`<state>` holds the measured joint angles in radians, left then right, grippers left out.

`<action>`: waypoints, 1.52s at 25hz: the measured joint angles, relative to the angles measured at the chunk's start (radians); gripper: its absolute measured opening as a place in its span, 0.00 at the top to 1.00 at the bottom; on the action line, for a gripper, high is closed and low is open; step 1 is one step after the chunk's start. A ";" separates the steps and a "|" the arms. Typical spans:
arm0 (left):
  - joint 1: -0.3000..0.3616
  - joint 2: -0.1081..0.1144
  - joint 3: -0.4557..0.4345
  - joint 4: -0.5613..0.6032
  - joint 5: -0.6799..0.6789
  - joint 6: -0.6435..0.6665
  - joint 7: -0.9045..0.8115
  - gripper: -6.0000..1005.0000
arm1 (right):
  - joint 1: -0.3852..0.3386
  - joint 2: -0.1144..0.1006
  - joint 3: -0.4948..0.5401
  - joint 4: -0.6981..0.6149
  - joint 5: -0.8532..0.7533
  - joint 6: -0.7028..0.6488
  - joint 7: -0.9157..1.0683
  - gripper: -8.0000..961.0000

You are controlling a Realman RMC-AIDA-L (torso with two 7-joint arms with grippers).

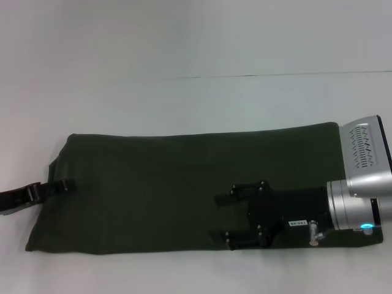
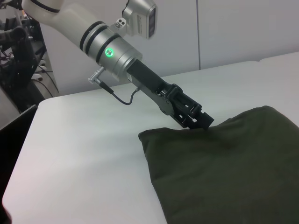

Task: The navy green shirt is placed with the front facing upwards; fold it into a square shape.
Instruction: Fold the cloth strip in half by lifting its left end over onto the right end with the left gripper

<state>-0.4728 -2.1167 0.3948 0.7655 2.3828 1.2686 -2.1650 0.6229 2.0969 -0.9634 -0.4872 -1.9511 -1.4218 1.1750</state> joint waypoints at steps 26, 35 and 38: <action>-0.030 -0.010 0.079 -0.025 -0.005 0.040 0.019 0.47 | -0.005 -0.002 0.005 0.004 0.001 0.002 0.002 0.20; -0.034 -0.009 0.073 -0.008 -0.007 0.038 0.020 0.74 | -0.005 -0.001 0.005 0.005 0.006 0.003 0.002 0.20; -0.029 -0.009 0.069 0.002 -0.015 0.039 0.020 0.80 | -0.005 -0.002 0.005 0.006 0.012 0.003 0.002 0.20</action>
<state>-0.5016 -2.1262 0.4639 0.7674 2.3682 1.3075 -2.1445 0.6175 2.0953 -0.9588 -0.4817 -1.9395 -1.4185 1.1766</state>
